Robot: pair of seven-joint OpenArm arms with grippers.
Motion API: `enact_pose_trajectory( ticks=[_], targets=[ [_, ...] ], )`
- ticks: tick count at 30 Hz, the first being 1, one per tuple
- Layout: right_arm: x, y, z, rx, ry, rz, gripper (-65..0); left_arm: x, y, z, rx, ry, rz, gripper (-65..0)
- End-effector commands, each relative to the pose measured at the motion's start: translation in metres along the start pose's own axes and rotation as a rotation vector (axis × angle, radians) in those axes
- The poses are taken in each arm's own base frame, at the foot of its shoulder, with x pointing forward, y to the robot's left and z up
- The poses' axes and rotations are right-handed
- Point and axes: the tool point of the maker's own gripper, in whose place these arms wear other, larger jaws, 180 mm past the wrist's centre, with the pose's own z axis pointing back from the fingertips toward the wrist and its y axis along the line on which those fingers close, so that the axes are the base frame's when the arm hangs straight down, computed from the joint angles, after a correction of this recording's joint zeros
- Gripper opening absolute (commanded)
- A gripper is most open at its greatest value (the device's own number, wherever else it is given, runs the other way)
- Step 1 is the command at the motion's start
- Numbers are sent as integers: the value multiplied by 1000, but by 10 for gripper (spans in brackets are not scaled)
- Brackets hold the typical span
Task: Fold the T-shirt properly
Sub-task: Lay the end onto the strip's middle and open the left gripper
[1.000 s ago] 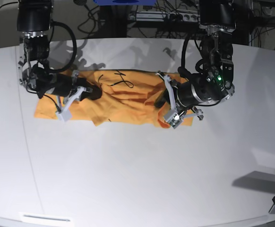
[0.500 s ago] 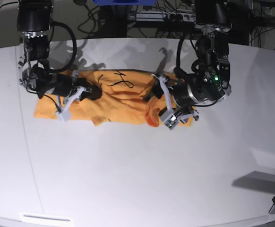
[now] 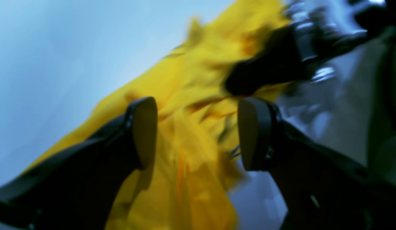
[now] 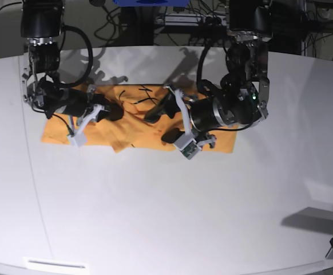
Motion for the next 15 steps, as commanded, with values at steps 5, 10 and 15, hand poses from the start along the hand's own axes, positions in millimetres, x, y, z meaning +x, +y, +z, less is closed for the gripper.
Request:
enact_pose_trajectory(
  ticks=[5,10,15],
  targets=[
    [8,4,3,13,-17,12,-650,37,-8,12,-26,-123,-51,-257],
    [8,4,3,13,-17,12,-650,37,25,35,81,-152,-12,-262],
    [8,4,3,13,-17,12,-650,16,84,84,286,-76,-27,-265]
  ],
)
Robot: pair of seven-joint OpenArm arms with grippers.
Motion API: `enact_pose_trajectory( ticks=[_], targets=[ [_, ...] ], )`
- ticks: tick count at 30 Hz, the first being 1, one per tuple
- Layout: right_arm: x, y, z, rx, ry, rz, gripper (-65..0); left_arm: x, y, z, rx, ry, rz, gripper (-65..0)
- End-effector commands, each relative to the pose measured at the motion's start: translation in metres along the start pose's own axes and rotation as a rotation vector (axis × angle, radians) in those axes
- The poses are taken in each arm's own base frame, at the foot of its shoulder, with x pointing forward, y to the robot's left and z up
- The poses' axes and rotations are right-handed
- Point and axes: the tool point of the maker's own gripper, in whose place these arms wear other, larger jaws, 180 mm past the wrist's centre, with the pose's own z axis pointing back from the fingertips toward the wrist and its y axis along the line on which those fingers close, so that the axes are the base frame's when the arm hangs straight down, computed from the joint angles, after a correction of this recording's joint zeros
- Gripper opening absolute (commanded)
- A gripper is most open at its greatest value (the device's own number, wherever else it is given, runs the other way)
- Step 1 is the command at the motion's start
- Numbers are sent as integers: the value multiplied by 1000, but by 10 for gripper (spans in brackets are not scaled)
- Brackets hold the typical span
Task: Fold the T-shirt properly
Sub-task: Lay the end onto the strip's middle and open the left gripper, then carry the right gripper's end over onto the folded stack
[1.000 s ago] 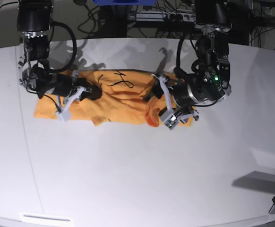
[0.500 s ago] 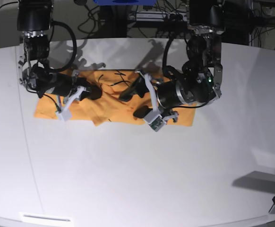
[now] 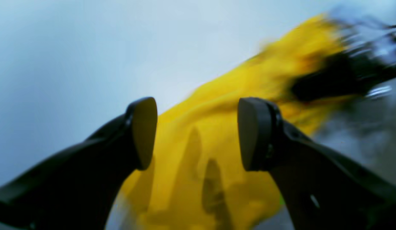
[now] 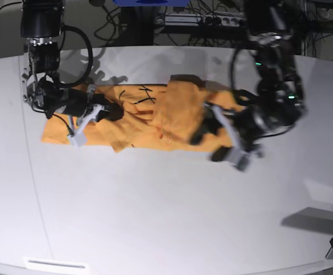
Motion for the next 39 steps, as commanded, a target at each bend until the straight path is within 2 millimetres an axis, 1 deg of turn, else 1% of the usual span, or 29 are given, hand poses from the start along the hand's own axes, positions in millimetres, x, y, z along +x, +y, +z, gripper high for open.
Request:
enact_pose_trajectory(
  ticks=[1,5,7,8,9,11,13,14,16,19,22,24,25,26,29,30,31,34,36,37,39],
  targets=[
    [8,5,3,14,-17,12,-650,11,10,8,32,-29,-37,-265],
    [9,5,3,15,-22,14,-650,-12,41,22,160,100,-109,-265],
    [9,6,3,15,-23,16,-650,-23,45,26,189,144,-124,-270],
    [9,6,3,15,-24,16,-649,-25,48,27,203,154,-131,-291],
    [10,6,3,15,-28,16,-649,-25,49,27,212,154,-136,-341],
    [14,10,5,18,-37,32,-647,-24,50,27,223,136,-150,-490],
    [19,18,9,26,-52,65,-646,-26,53,28,243,138,-162,-633],
    [22,23,11,30,-62,82,-635,-28,54,28,255,145,-168,-650],
    [27,29,14,35,-77,104,-591,-33,59,30,283,173,-183,-650],
    [27,36,19,38,-91,127,-463,-37,66,33,321,207,-203,-650],
    [28,43,24,43,-106,152,-350,-39,70,36,339,216,-204,-650],
    [31,51,28,49,-123,182,-280,-38,79,44,373,202,-176,-650],
    [34,58,31,56,-135,204,-257,-39,84,49,396,190,-149,-650],
    [35,64,34,63,-145,222,-250,-39,91,56,428,182,-125,-650],
    [39,86,45,83,-185,293,-252,-41,117,84,537,149,-49,-650],
    [42,95,49,93,-202,320,-268,-43,124,93,568,145,-32,-650],
    [44,101,51,99,-210,335,-308,-44,130,101,594,142,-22,-650],
    [47,106,51,103,-195,359,-496,-47,146,125,662,156,-19,-650],
    [46,111,47,122,-187,350,-647,-51,156,143,707,171,-19,-650],
    [43,114,44,132,-176,344,-650,-57,160,154,733,188,-11,-650],
    [39,121,39,154,-157,334,-627,-64,169,175,782,210,-4,-650]
  ],
)
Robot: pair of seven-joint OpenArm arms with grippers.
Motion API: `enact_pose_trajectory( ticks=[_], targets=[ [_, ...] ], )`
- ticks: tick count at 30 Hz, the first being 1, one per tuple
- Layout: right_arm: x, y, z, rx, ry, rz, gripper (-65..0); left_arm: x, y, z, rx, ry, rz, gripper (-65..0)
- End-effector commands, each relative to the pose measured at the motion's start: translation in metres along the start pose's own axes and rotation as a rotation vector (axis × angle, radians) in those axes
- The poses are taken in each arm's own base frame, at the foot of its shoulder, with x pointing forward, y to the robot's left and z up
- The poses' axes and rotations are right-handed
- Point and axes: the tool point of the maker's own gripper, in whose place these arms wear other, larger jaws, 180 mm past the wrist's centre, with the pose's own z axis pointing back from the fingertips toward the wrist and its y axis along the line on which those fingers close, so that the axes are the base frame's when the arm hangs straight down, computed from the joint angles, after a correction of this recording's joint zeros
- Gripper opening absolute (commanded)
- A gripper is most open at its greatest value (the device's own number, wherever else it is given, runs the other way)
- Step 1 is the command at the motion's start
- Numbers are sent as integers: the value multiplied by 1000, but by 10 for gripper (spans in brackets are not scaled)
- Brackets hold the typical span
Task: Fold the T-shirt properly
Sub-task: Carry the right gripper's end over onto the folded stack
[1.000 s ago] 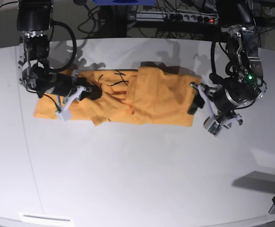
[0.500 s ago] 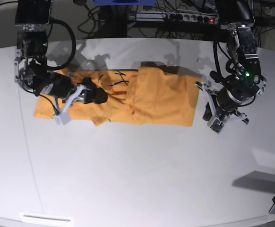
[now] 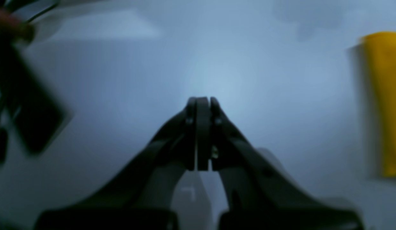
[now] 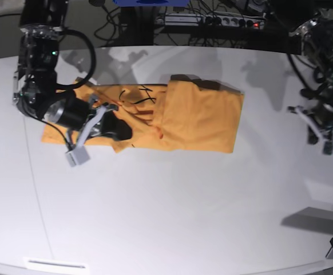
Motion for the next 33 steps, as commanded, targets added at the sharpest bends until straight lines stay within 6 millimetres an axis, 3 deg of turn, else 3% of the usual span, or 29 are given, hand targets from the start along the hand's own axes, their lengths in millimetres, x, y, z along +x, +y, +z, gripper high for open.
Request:
enact_pose_trajectory(
  ticks=[1,5,9,12,24,29,33],
  targets=[
    [13,15,-3,50,-46,12,-638,7,19,9,52,-25,-14,-650],
    [14,45,-21,136,-36,19,-647,-18,50,21,161,85,-74,-650],
    [11,83,-42,236,1,68,-647,-41,60,26,224,192,-131,-650],
    [5,92,-60,281,26,35,-647,-53,66,29,259,250,-159,-650],
    [-46,73,-139,290,267,-82,-647,-85,69,40,288,376,-224,-650],
    [-81,42,-152,232,351,-210,-647,-86,69,41,286,379,-225,-650],
    [-91,12,-150,178,347,-331,-647,-86,69,41,286,379,-225,-650]
  ],
)
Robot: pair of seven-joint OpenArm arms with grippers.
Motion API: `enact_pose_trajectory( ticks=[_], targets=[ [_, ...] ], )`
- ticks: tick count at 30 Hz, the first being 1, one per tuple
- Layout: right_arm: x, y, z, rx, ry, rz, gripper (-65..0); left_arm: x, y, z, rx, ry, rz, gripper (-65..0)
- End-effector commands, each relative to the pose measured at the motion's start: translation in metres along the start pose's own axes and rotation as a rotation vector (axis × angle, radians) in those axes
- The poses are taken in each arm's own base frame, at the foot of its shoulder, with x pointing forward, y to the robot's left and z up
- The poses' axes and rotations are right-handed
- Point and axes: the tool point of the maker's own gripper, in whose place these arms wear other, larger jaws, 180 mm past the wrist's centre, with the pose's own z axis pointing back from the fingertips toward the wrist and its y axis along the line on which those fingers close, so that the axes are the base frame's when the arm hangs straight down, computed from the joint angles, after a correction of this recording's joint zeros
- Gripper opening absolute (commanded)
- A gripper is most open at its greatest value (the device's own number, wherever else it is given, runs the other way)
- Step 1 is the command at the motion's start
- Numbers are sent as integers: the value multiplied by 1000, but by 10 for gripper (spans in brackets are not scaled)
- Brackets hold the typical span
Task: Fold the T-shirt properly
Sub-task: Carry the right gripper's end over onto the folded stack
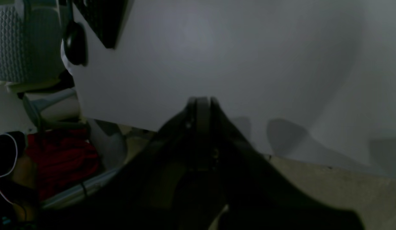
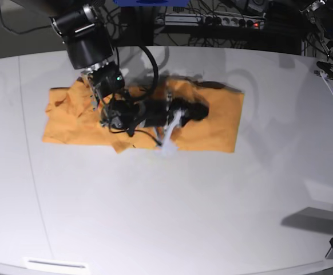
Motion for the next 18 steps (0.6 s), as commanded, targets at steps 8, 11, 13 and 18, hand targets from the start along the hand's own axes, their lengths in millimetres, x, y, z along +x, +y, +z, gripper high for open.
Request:
enact_pose_trajectory(
  ticks=[8,11,13,18],
  targets=[
    [-2,-4,7,-64,40,54,-647,7,11,4,31,-25,0,-650],
    [6,20,13,-40,39,138,-647,6,9,3,30,-21,3,-650],
    [11,34,18,-27,33,192,-647,6,8,3,27,-20,5,-650],
    [20,60,27,-9,15,290,-647,6,6,3,21,-23,9,-650]
  ],
)
